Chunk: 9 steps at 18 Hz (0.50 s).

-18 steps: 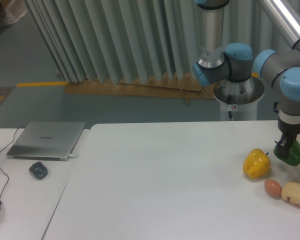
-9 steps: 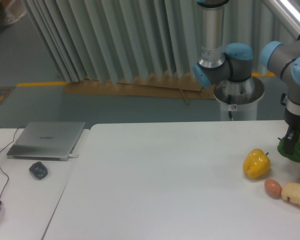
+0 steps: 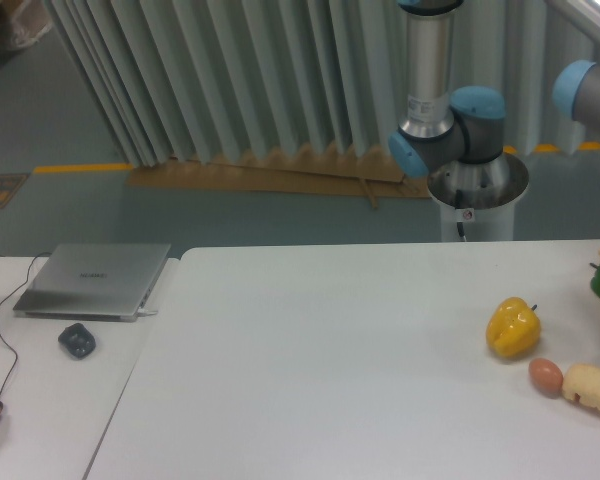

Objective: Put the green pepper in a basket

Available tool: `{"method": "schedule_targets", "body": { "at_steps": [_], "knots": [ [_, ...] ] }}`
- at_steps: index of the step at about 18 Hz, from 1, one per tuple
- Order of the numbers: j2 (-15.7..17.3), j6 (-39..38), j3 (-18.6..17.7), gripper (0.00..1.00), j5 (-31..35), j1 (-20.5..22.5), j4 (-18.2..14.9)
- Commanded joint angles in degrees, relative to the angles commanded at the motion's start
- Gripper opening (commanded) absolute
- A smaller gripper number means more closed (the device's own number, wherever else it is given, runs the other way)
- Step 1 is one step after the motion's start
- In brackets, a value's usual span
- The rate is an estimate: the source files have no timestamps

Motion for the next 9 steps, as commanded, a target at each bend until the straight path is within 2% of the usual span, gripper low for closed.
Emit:
{"method": "schedule_targets", "body": {
  "at_steps": [9],
  "knots": [
    [-0.79, 0.09, 2.99, 0.63, -0.71, 5.81, 0.44]
  ]
}}
